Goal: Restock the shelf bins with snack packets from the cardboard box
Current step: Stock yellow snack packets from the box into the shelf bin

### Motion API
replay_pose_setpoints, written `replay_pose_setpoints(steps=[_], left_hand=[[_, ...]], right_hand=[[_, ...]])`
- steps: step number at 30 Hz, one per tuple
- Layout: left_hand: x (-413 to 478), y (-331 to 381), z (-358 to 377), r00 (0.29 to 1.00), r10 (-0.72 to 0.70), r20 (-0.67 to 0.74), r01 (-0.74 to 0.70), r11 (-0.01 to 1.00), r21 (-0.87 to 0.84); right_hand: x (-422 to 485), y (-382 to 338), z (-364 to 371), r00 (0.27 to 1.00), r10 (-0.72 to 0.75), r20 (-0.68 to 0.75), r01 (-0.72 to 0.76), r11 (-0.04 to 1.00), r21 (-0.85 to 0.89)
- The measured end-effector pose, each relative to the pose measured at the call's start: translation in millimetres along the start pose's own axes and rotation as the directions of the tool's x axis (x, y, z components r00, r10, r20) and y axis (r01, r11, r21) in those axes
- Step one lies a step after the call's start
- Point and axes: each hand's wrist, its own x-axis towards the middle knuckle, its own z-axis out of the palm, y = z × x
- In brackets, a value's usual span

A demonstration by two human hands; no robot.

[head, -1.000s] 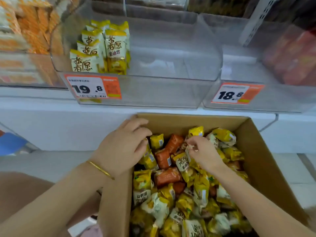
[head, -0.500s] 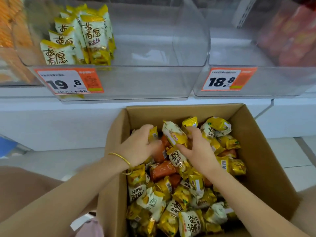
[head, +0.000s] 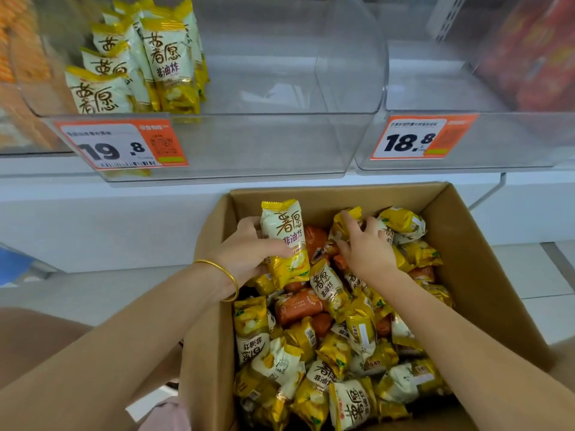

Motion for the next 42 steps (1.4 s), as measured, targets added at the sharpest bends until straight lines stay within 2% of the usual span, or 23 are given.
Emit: replay_pose_setpoints(steps=[5,7,9,12,15,16,20,27,29,32,35,37,38,39,42], left_hand=[[0,1,-6,0.999,0.024,0.023,-0.025,0.999,0.022],[-3,0,-7,0.999,0.041,0.009,-0.041,0.999,0.035],[-4,2,-9,0.997,0.075,-0.026,-0.072,0.994,0.085],[0,1,-15,0.984,0.165,-0.074,-0.149,0.972,0.182],[1,-3,-15,0.968,0.234,-0.085,-0.200,0.935,0.294],[-1,-3,-14,0.965,0.249,-0.078,-0.212,0.922,0.325],[-7,-5,-10,0.961,0.276,-0.030,-0.246,0.896,0.370],[-1,-8,-24,0.971,0.226,-0.081,-0.193,0.935,0.297],[5,-6,-28,0.961,0.259,-0.100,-0.210,0.913,0.350],[8,-9,-29,0.953,0.289,-0.090,-0.231,0.887,0.400],[2,-9,-25,0.966,0.249,-0.071,-0.214,0.922,0.323],[-1,-6,-24,0.966,0.248,-0.074,-0.217,0.933,0.286],[-1,-3,-26,0.957,0.279,-0.078,-0.243,0.920,0.309],[-2,-1,-28,0.951,0.296,-0.093,-0.254,0.914,0.315],[-8,5,-30,0.963,0.257,-0.080,-0.236,0.949,0.208]], right_hand=[[13,-12,6,0.992,0.104,-0.066,-0.090,0.980,0.179],[5,-11,7,0.992,0.054,-0.113,-0.025,0.970,0.243],[-8,-6,3,0.986,-0.044,-0.159,0.101,0.922,0.374],[-30,-1,-22,0.983,-0.134,-0.121,0.181,0.735,0.654],[-46,-6,-40,0.980,-0.197,-0.025,0.117,0.470,0.875],[-49,-10,-45,0.978,-0.206,-0.012,0.098,0.416,0.904],[-54,-23,-51,0.978,-0.203,0.044,0.030,0.350,0.936],[-56,-23,-59,0.979,-0.185,0.083,-0.048,0.185,0.982],[-56,-21,-59,0.982,-0.153,0.111,-0.099,0.088,0.991],[-56,-22,-54,0.978,-0.080,0.192,-0.202,-0.141,0.969],[-61,-30,-43,0.963,-0.048,0.265,-0.268,-0.266,0.926],[-65,-36,-38,0.952,-0.100,0.288,-0.305,-0.349,0.886],[-67,-36,-37,0.946,-0.142,0.290,-0.322,-0.338,0.885],[-68,-36,-36,0.939,-0.179,0.293,-0.334,-0.276,0.901],[-69,-35,-38,0.913,-0.298,0.278,-0.303,-0.040,0.952]])
